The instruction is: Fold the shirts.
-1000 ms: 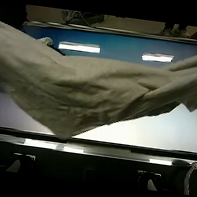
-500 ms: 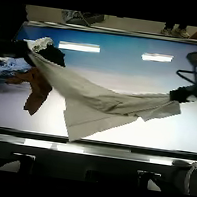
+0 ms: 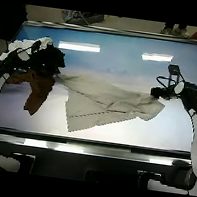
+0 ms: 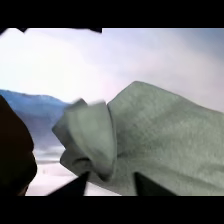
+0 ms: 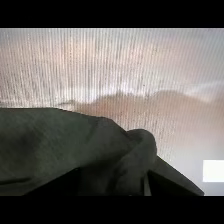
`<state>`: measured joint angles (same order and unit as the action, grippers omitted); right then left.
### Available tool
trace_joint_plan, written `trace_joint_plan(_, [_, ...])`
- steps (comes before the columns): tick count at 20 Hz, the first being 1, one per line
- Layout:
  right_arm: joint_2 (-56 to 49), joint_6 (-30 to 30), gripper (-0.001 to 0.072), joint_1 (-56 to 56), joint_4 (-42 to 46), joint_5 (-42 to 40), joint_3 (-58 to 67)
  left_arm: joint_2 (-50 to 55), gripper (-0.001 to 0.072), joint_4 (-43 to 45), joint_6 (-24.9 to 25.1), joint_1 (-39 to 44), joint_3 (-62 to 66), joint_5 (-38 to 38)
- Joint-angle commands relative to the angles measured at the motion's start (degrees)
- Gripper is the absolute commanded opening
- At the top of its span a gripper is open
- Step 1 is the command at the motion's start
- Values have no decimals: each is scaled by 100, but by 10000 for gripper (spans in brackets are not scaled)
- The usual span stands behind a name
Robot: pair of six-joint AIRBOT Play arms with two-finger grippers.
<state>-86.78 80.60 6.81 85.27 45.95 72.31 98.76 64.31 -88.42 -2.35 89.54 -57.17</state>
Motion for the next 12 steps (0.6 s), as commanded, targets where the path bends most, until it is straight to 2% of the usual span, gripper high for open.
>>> trace_joint_plan(1, [33, -289, 686, 35, 68, -59, 367, 140, 667, -83, 17, -87, 282, -839])
trace_joint_plan(2, [140, -496, 686, 129, 98, 197, 638, 109, 665, 13, 22, -197, 498, -1392])
trace_joint_plan(4, [328, -544, 687, 608, 74, 811, 1283, -57, 665, 341, 20, -415, 715, -2286])
trace_joint_plan(6, [452, -623, 670, 1209, 44, 1403, 1714, -334, 664, 490, 114, -573, 570, -2704])
trace_joint_plan(9, [455, -1287, 669, 1899, -232, 2920, 1770, -872, 663, 328, 299, -529, -448, -2868])
trace_joint_plan(12, [321, -2090, 670, 2052, -560, 4094, 1482, -1543, 663, -164, 590, -271, -2354, -2465])
